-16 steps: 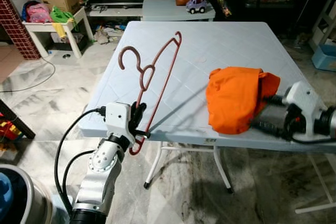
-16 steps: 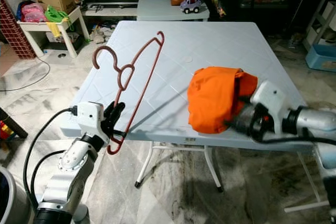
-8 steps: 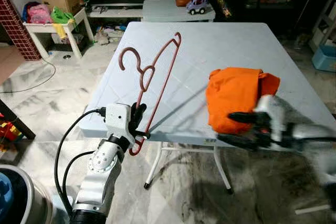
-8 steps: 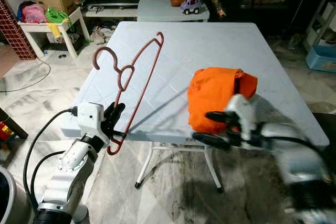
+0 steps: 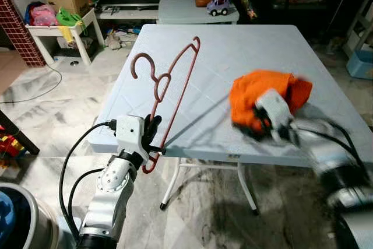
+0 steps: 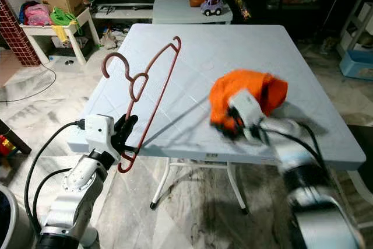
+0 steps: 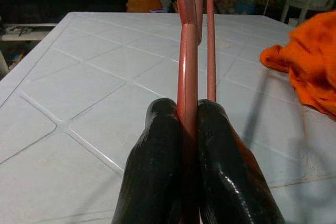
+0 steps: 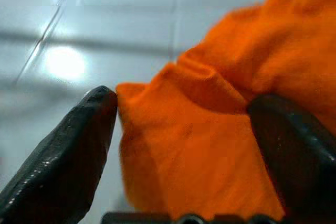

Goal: Hang hanger

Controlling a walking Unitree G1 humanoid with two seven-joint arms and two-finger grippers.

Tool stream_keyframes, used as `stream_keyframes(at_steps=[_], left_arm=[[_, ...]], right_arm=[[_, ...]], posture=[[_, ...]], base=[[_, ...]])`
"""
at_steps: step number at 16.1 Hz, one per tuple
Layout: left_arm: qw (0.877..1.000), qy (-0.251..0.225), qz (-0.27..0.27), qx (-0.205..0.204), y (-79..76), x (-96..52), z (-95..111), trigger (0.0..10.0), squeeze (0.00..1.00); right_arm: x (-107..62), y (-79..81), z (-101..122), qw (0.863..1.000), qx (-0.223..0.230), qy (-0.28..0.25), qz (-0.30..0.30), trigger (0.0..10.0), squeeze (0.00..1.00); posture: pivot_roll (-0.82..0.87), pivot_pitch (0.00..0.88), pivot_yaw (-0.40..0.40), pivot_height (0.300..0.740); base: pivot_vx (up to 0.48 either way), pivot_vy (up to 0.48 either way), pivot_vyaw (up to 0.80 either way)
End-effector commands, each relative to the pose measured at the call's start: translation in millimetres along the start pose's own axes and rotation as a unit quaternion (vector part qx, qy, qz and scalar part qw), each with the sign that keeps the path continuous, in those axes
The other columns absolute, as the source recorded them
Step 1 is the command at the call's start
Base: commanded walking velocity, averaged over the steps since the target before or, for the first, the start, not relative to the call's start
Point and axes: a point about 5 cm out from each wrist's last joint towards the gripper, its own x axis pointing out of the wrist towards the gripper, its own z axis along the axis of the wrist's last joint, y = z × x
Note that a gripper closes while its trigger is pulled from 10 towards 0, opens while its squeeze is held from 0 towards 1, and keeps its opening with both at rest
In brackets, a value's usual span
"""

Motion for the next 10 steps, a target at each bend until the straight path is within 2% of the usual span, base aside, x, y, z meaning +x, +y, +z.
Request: stream_keyframes(at_steps=[1,2,3,5,8,10], left_arm=[[1.000,0.015,-0.001,0.004,-0.4,-2.1,-5,10.0,0.00],[1.000,0.015,-0.001,0.004,-0.6,-1.9,-5,10.0,0.00],[1.000,0.015,-0.001,0.004,-0.8,-1.6,-5,10.0,0.00],[1.000,0.015,-0.001,0.004,-0.7,-1.9,-5,10.0,0.00],[1.000,0.016,0.007,0.006,2.3,-3.1,-5,10.0,0.00],[0.999,0.021,0.020,0.029,8.9,-4.9,-7,10.0,0.00]], right_arm=[[5.6,-9.2,24,0.997,0.000,-0.058,-0.059,10.0,1.00],[7.7,-10.9,36,0.993,0.002,-0.090,-0.076,10.0,1.00],[10.5,-13.5,59,0.984,-0.018,-0.140,-0.107,10.0,1.00],[11.5,-15.0,79,0.974,-0.032,-0.184,-0.131,10.0,1.00],[3.5,-9.5,84,0.969,-0.067,-0.216,-0.100,10.0,1.00],[-14.4,-14.0,72,0.964,-0.064,-0.236,-0.109,10.0,1.00]], posture=[[0.01,0.038,0.010,0.740],[0.01,0.038,0.010,0.740],[0.01,0.038,0.010,0.740],[0.02,0.039,0.007,0.740],[0.02,0.039,0.006,0.740],[0.00,0.033,0.014,0.740]], base=[[0.000,0.000,0.00],[0.000,0.000,0.00],[0.000,0.000,0.00],[0.000,0.000,0.00],[0.000,0.000,0.00],[0.000,0.000,0.00]])
